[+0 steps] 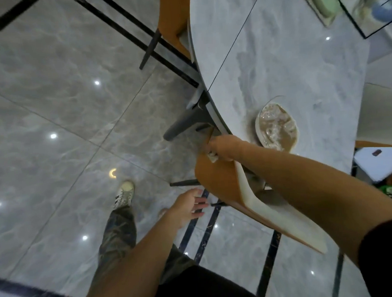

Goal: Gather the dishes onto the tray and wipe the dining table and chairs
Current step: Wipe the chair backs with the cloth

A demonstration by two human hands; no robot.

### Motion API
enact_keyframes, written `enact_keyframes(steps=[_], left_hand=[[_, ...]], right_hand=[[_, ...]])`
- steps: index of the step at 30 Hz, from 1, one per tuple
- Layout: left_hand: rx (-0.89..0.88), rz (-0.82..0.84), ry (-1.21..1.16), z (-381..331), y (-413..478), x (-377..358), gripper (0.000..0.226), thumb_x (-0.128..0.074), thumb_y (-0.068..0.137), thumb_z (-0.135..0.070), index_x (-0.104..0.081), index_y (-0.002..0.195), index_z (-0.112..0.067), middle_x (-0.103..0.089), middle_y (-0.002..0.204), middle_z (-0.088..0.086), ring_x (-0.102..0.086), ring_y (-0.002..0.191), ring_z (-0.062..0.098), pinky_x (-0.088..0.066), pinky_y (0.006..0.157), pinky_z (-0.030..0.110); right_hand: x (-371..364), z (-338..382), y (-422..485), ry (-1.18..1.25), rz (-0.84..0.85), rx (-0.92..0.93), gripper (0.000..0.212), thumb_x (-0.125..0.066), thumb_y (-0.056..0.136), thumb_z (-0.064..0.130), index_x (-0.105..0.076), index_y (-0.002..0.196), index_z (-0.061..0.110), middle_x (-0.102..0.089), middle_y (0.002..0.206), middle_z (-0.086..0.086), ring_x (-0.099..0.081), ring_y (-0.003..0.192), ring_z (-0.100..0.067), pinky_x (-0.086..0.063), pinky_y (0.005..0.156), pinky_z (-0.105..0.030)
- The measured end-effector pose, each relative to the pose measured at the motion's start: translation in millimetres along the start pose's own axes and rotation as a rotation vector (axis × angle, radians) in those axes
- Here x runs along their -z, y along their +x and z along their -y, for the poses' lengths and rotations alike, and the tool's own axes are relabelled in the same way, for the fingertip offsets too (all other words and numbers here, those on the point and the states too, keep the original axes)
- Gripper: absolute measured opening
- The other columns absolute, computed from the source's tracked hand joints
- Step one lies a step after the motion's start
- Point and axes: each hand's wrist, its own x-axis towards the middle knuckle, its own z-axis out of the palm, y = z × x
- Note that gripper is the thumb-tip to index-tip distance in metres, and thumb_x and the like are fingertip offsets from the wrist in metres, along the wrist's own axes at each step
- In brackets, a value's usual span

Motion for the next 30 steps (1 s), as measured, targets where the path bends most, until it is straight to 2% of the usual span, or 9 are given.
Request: enact_keyframes(steps=[6,10,13,16,19,21,23,27,30], left_hand=[[-0.038,-0.110,0.090,-25,4,35,0.040,-0.042,0.110,-0.042,-0.065,0.123,-0.012,-0.069,0.126,0.011,-0.066,0.115,0.030,-0.049,0.101,0.045],[-0.078,-0.082,0.111,-54,-5,37,0.038,-0.040,0.110,-0.041,-0.067,0.117,-0.016,-0.071,0.122,0.009,-0.066,0.115,0.028,-0.048,0.104,0.046],[-0.174,-0.095,0.276,-76,-13,23,0.032,-0.046,0.108,-0.039,-0.066,0.119,-0.017,-0.071,0.119,0.008,-0.067,0.111,0.027,-0.049,0.099,0.043],[-0.453,-0.142,0.676,-86,-18,2,0.005,-0.063,0.101,-0.028,-0.067,0.102,-0.027,-0.072,0.111,0.006,-0.069,0.108,0.028,-0.055,0.094,0.041],[-0.646,-0.076,0.919,-90,-32,-22,0.011,-0.065,0.100,-0.022,-0.068,0.102,-0.033,-0.070,0.107,-0.004,-0.067,0.103,0.017,-0.055,0.089,0.033],[-0.754,-0.052,1.077,-85,-42,-43,0.014,-0.063,0.101,-0.022,-0.069,0.106,-0.033,-0.070,0.107,-0.008,-0.066,0.101,0.011,-0.053,0.084,0.025],[-0.885,-0.048,1.171,-77,-49,-60,0.015,-0.063,0.100,-0.019,-0.070,0.107,-0.030,-0.070,0.109,-0.008,-0.066,0.102,0.011,-0.053,0.086,0.026],[-1.128,-0.051,1.357,-40,-65,-103,0.014,-0.061,0.098,-0.019,-0.070,0.109,-0.022,-0.063,0.112,-0.006,-0.060,0.103,0.014,-0.052,0.086,0.031],[-1.282,-0.097,1.663,2,-74,-137,0.032,-0.057,0.090,-0.037,-0.071,0.115,-0.023,-0.066,0.116,-0.007,-0.058,0.112,0.016,-0.045,0.103,0.039]], right_hand=[[-13,33,-34,0.007,0.102,-0.045,0.049,-0.063,0.099,0.033,-0.051,0.144,0.018,-0.057,0.141,-0.006,-0.056,0.128,-0.031,-0.043,0.110,-0.044],[-24,58,-81,0.052,0.110,0.023,0.031,-0.055,0.100,0.022,-0.066,0.128,0.014,-0.065,0.125,-0.013,-0.061,0.116,-0.036,-0.050,0.098,-0.048],[-30,71,-118,0.119,0.057,0.063,0.030,-0.052,0.101,0.026,-0.064,0.128,0.020,-0.063,0.124,-0.012,-0.058,0.118,-0.036,-0.049,0.097,-0.051],[-36,77,-153,0.069,-0.085,0.172,0.039,-0.063,0.097,0.032,-0.057,0.135,0.032,-0.060,0.129,-0.007,-0.055,0.121,-0.030,-0.050,0.097,-0.047],[-43,73,-187,0.233,-0.317,0.205,0.034,-0.067,0.090,0.033,-0.061,0.124,0.034,-0.061,0.118,0.000,-0.058,0.107,-0.023,-0.051,0.085,-0.039],[-57,63,-211,0.386,-0.465,0.119,0.029,-0.060,0.090,0.032,-0.063,0.118,0.033,-0.059,0.108,0.002,-0.056,0.095,-0.018,-0.049,0.075,-0.034],[-81,51,-223,0.518,-0.613,-0.002,0.034,-0.055,0.088,0.030,-0.064,0.120,0.030,-0.060,0.110,-0.001,-0.054,0.092,-0.019,-0.047,0.073,-0.032],[-165,36,-249,0.620,-0.762,-0.232,0.036,-0.067,0.086,0.030,-0.062,0.121,0.027,-0.058,0.125,-0.005,-0.055,0.100,-0.023,-0.053,0.077,-0.036],[-225,25,-271,0.674,-0.854,-0.299,0.037,-0.072,0.085,0.027,-0.063,0.121,0.024,-0.058,0.125,-0.007,-0.056,0.100,-0.025,-0.054,0.075,-0.037]])
